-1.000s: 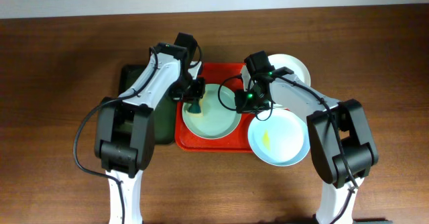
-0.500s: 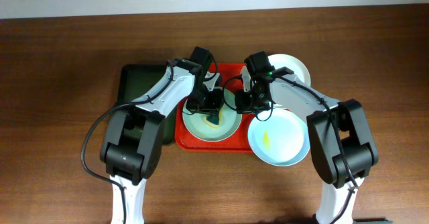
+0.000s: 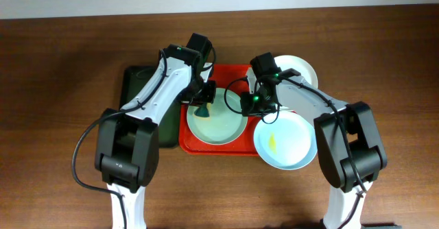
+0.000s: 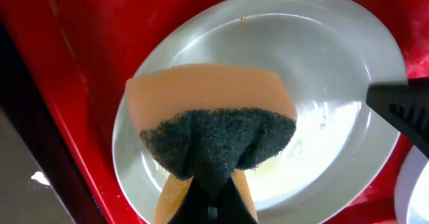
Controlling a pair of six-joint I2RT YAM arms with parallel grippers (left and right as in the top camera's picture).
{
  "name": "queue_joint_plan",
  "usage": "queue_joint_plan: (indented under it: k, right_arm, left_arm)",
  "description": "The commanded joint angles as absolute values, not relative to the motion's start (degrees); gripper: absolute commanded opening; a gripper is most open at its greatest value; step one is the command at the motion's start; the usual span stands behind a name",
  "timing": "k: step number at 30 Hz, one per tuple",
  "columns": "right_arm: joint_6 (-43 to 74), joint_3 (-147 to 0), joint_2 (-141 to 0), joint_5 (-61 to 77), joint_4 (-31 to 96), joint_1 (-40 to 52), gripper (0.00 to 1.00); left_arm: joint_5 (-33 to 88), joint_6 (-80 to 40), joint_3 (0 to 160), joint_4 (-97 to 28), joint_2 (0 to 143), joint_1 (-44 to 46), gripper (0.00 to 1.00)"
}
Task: Clean dirty plates on tray and stack at the side
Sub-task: 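Scrub the pale green plate with the sponge while the right gripper holds it, then return the sponge to the black tray and release it with the left gripper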
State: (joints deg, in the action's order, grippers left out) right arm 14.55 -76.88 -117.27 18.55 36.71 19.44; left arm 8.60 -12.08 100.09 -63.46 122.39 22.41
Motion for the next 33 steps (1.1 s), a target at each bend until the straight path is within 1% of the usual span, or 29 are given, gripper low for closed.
queue_joint_plan:
  k: [1, 6, 9, 11, 15, 16, 18, 20, 24, 25, 28, 33]
  right_arm:
    - [13.89, -75.16, -118.45, 17.34, 37.23, 19.9, 0.04]
    - [13.89, -75.16, -118.45, 17.34, 37.26, 19.9, 0.04]
    - [13.89, -75.16, -118.45, 17.34, 37.23, 19.9, 0.04]
    - [13.89, -75.16, -118.45, 17.34, 37.26, 19.9, 0.04]
    - [13.89, -75.16, -118.45, 17.34, 37.23, 19.9, 0.04]
    - [13.89, -75.16, -118.45, 17.37, 37.23, 19.9, 0.04]
    - [13.89, -75.16, -118.45, 17.34, 37.23, 19.9, 0.04]
    - [13.89, -75.16, -118.45, 17.37, 37.23, 19.9, 0.04]
    - [13.89, -75.16, -118.45, 17.37, 37.26, 19.9, 0.04]
    - [13.89, -75.16, -118.45, 17.37, 37.26, 19.9, 0.04]
    - [13.89, -75.16, -118.45, 17.37, 37.26, 19.9, 0.04]
    - [13.91, -75.16, -118.45, 17.37, 37.23, 19.9, 0.04]
  left_arm:
    - [7.38, -12.64, 100.53, -63.24, 125.78, 22.24, 0.0]
    - [6.02, -14.83, 100.53, -63.0, 129.58, 21.67, 0.0]
    - [8.64, -15.2, 100.53, -62.52, 133.08, 21.74, 0.0]
    - [13.74, -14.48, 100.53, -62.15, 135.48, 21.74, 0.0]
    - [28.73, -9.1, 100.53, -61.56, 138.39, 22.98, 0.0]
    - [30.65, -8.99, 100.53, -61.43, 138.45, 23.42, 0.0]
    - [40.86, -4.47, 100.55, -61.14, 138.45, 24.64, 0.0]
    - [43.77, -3.55, 100.62, -61.14, 138.43, 25.1, 0.0]
    - [42.72, -3.57, 103.24, -62.46, 137.71, 24.21, 0.0]
    - [40.25, -3.6, 104.47, -63.13, 136.94, 23.73, 0.0]
    - [25.82, -4.95, 109.08, -67.16, 130.61, 20.97, 0.0]
    - [12.71, -5.15, 110.06, -69.47, 120.16, 18.98, 0.0]
